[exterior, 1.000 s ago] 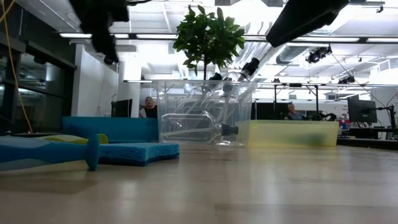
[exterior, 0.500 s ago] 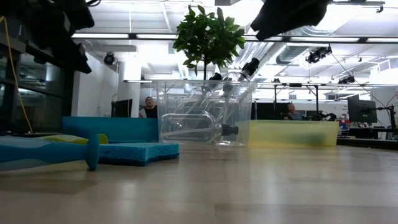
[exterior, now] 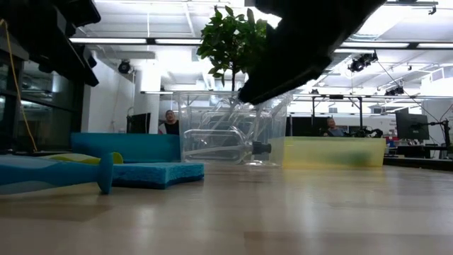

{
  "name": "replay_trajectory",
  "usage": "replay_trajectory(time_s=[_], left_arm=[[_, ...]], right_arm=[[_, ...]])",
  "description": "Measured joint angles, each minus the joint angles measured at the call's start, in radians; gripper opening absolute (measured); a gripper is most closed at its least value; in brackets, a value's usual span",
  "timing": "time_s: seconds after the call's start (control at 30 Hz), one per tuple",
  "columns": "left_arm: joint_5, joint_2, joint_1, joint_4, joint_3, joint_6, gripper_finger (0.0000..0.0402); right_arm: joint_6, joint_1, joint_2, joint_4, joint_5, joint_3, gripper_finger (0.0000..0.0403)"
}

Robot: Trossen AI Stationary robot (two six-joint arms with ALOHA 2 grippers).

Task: Pick & Place Kitchen Sink Supplies
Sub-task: Put the light blue sponge into the yellow bin

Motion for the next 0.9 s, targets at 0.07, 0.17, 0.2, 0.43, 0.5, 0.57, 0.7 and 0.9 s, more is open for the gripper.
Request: replay_trajectory(time_s=[0.07, 0.17, 0.2, 0.43, 0.5, 0.57, 0.7, 0.9], left_arm=[[-0.023, 0.031, -0.020, 0.033, 0.000, -0.012, 0.0188], [-0.046, 0.081, -0.041, 0.078, 0.000, -0.026, 0.0188], [-0.052, 0.098, -0.047, 0.092, 0.000, -0.026, 0.0188], [-0.067, 0.204, -0.051, 0.188, 0.000, -0.027, 0.0188], [-0.075, 0.229, -0.051, 0.202, 0.000, -0.027, 0.0188], [-0.077, 0.247, -0.051, 0.216, 0.000, -0.027, 0.0188], [-0.078, 0.262, -0.051, 0.226, 0.000, -0.027, 0.0188], [-0.081, 0.261, -0.051, 0.229, 0.001, -0.030, 0.0188]], right_arm=[[-0.001, -0.021, 0.017, 0.033, -0.028, 0.000, 0.0216], [0.003, -0.047, 0.038, 0.070, -0.068, 0.000, 0.0215], [-0.002, -0.053, 0.041, 0.077, -0.077, 0.000, 0.0215], [-0.074, -0.078, 0.070, 0.098, -0.120, 0.000, 0.0216], [-0.106, -0.085, 0.082, 0.113, -0.133, 0.000, 0.0215], [-0.153, -0.093, 0.093, 0.146, -0.170, 0.000, 0.0215], [-0.313, -0.105, 0.104, 0.160, -0.200, 0.000, 0.0215], [-0.590, -0.136, 0.104, 0.165, -0.253, 0.000, 0.0211]])
